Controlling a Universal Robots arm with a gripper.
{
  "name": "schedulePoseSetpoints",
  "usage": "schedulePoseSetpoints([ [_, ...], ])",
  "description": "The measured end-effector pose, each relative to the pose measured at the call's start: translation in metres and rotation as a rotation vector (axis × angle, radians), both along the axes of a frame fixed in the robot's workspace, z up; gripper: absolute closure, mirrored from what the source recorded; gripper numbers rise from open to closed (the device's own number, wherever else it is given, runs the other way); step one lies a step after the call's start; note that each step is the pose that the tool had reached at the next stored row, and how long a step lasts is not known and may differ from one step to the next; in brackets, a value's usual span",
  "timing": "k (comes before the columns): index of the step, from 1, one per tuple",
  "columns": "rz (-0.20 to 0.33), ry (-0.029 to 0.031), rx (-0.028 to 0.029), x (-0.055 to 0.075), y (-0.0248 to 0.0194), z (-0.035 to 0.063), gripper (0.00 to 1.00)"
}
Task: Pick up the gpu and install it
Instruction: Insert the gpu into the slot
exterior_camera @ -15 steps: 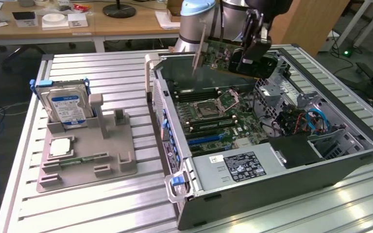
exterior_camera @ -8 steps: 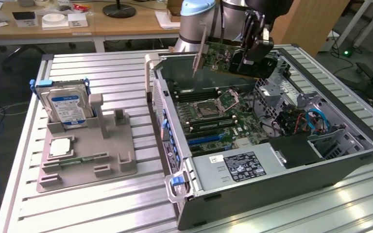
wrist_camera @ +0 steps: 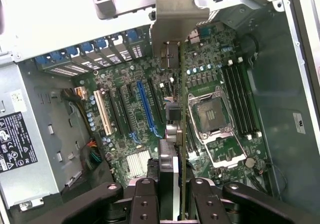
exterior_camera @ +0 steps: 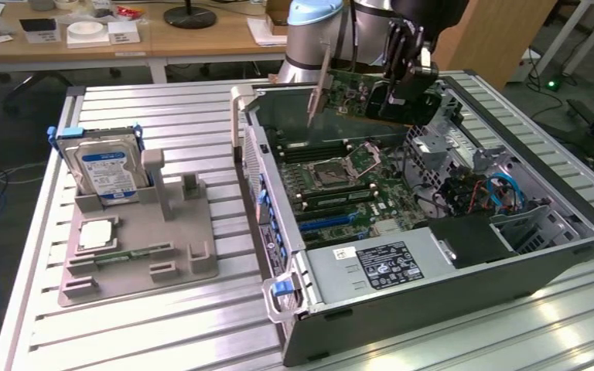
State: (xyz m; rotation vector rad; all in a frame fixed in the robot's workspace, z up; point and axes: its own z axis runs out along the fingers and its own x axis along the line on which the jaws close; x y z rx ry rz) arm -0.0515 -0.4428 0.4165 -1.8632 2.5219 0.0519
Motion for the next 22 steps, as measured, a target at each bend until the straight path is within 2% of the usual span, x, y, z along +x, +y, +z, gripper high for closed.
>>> schedulePoseSetpoints([
  [2, 0.0, 0.0001, -0.0022, 0.0001, 0.0, -0.0001, 0.72],
  [16, 0.001, 0.0005, -0.0021, 0.0002, 0.0, -0.0002, 0.72],
  [22, 0.058, 0.0004, -0.0021, 0.0009, 0.0, -0.0006, 0.72],
])
